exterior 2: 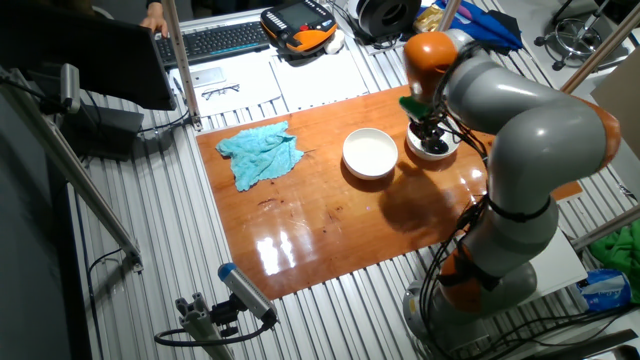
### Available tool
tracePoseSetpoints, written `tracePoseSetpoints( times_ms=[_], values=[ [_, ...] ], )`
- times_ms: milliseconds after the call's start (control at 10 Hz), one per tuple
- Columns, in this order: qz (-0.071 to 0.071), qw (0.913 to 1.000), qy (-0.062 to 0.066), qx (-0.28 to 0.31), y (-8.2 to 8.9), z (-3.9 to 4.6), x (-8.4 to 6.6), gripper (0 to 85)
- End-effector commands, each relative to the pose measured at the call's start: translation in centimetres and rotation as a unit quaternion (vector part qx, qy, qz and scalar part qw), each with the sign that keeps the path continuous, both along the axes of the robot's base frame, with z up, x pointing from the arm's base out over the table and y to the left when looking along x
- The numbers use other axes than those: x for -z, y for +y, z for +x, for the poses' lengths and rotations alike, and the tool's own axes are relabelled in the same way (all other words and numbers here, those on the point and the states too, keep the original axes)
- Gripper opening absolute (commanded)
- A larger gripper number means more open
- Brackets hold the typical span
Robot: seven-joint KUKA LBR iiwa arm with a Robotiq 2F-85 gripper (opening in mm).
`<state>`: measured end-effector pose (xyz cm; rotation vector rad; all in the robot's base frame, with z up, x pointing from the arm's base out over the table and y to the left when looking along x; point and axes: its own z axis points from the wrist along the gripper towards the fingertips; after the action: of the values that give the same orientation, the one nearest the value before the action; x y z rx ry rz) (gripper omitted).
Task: Scoop water with a large spoon from one bowl to another
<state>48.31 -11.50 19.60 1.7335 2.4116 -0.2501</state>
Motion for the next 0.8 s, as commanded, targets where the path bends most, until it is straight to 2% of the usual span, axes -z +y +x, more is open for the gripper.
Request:
tracePoseSetpoints(
  times_ms=[0,200,700],
  values=[
    [0.003,1.0000,-0.004,0.002,0.1,0.10,-0.3,0.0],
    [0.008,1.0000,-0.001,0.004,0.0,0.37,-1.0,0.0],
    [-0.001,0.9999,-0.012,0.002,0.2,0.37,-1.6,0.0]
  ],
)
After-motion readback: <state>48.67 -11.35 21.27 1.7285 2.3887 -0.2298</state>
